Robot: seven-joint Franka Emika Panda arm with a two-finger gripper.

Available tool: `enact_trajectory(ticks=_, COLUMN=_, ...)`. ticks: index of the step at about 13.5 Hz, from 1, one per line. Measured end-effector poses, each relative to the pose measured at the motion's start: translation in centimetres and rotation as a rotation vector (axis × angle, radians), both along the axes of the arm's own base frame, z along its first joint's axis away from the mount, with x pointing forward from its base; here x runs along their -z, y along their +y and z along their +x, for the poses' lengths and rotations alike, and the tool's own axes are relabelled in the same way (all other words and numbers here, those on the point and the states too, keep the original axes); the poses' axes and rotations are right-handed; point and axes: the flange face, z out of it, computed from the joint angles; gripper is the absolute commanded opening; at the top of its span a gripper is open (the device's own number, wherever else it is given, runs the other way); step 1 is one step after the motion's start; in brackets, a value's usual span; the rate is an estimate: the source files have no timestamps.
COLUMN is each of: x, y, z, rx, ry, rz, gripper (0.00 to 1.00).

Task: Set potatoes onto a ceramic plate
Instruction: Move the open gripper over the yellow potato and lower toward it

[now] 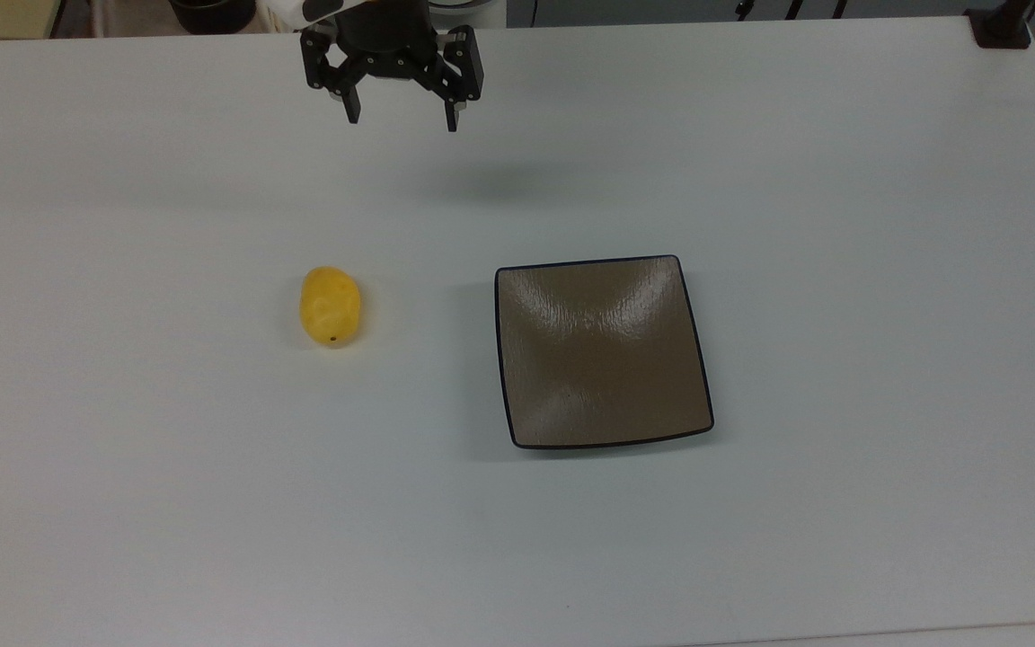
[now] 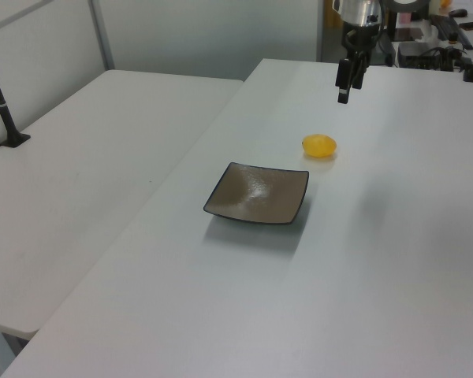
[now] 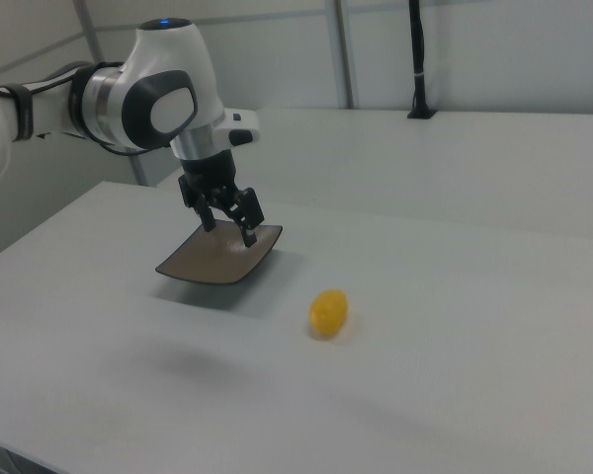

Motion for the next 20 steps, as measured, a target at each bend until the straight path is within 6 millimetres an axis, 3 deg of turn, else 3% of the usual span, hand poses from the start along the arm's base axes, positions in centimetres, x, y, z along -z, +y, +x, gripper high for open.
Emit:
enact_trajectory(ticks=7, x=-0.1, y=-0.4, z=0.0, rx=-0.025, ry=-0.003, rz=-0.002, gripper=1.00)
enact_trajectory(ticks=15, x=-0.2, y=-2.3, z=0.0, rx=-0.020, ry=-0.005, rz=-0.035, gripper=1.00)
enact_trajectory(ticks=18, x=0.4, y=-4.4, z=0.3, rx=-0.019, ry=0.006, rz=-0.079, gripper=1.00)
enact_trajectory(ticks=20, x=1.6, y=-6.8, z=1.1, rx=-0.016, ry=-0.001, rz=-0.117, gripper=1.00)
